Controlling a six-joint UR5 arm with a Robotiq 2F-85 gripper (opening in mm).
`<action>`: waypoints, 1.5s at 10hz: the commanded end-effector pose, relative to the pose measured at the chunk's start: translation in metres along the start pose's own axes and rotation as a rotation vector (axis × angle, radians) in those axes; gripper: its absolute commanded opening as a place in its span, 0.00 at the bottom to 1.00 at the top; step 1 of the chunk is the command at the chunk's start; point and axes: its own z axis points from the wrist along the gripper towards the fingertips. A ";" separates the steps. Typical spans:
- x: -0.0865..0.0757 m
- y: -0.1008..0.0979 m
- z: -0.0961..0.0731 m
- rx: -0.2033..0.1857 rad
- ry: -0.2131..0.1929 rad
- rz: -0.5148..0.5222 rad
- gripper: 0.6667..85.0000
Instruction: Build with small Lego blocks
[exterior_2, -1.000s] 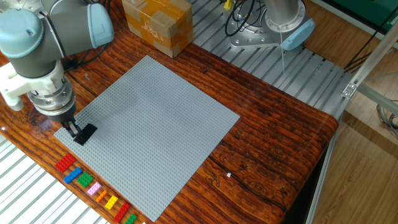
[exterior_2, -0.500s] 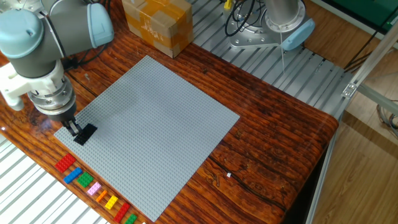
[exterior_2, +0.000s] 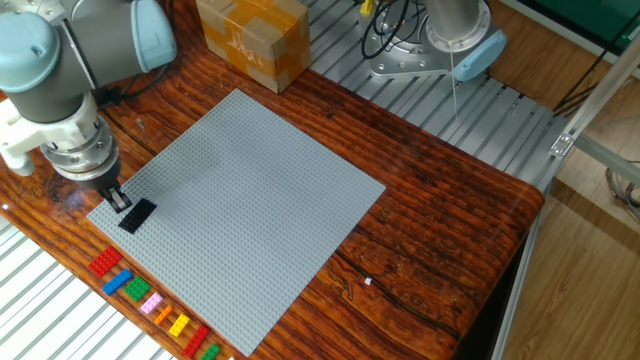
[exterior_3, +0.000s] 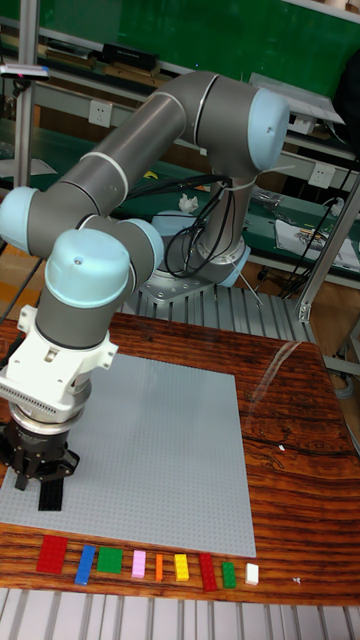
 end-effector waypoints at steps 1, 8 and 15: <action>0.007 0.011 -0.013 0.004 0.045 0.054 0.00; 0.001 0.055 -0.018 -0.081 0.047 0.177 0.00; -0.011 0.080 -0.011 -0.165 0.009 0.231 0.00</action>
